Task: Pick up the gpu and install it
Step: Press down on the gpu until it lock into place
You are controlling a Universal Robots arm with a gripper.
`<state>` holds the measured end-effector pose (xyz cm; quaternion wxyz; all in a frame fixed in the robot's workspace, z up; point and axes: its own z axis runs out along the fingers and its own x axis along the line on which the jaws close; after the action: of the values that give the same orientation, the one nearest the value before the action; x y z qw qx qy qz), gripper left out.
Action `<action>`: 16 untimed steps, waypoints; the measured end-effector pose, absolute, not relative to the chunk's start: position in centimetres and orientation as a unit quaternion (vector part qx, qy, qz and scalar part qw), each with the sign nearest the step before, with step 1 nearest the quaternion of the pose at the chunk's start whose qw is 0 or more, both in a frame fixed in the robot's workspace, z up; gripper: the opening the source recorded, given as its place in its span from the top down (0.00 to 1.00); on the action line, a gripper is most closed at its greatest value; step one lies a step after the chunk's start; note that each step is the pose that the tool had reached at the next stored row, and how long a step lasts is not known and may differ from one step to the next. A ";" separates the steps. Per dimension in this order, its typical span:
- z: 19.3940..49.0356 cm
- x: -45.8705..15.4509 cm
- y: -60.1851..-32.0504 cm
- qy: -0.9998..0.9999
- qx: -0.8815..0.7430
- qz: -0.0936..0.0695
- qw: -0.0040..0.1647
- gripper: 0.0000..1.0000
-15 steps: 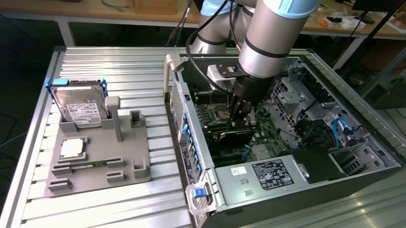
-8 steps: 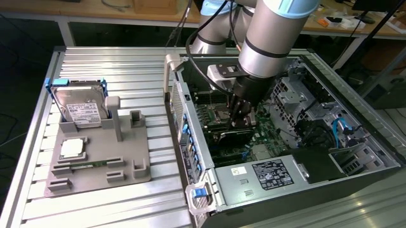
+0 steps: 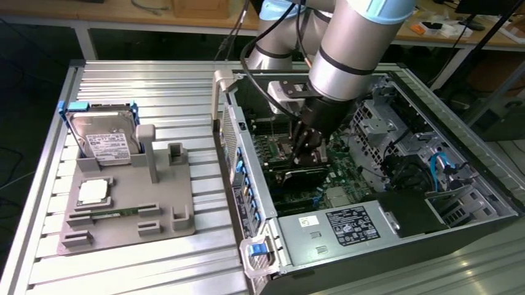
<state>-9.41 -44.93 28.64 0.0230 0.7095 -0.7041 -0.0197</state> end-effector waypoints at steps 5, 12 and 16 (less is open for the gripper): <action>28.6 -9.4 -44.9 -0.701 0.707 -0.066 0.068 0.89; 28.6 -9.3 -44.9 -0.695 0.701 -0.111 0.114 0.89; 28.6 -9.3 -44.9 -0.691 0.696 -0.137 0.139 0.89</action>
<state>-9.26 -44.93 28.62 0.1388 0.6965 -0.6906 -0.1366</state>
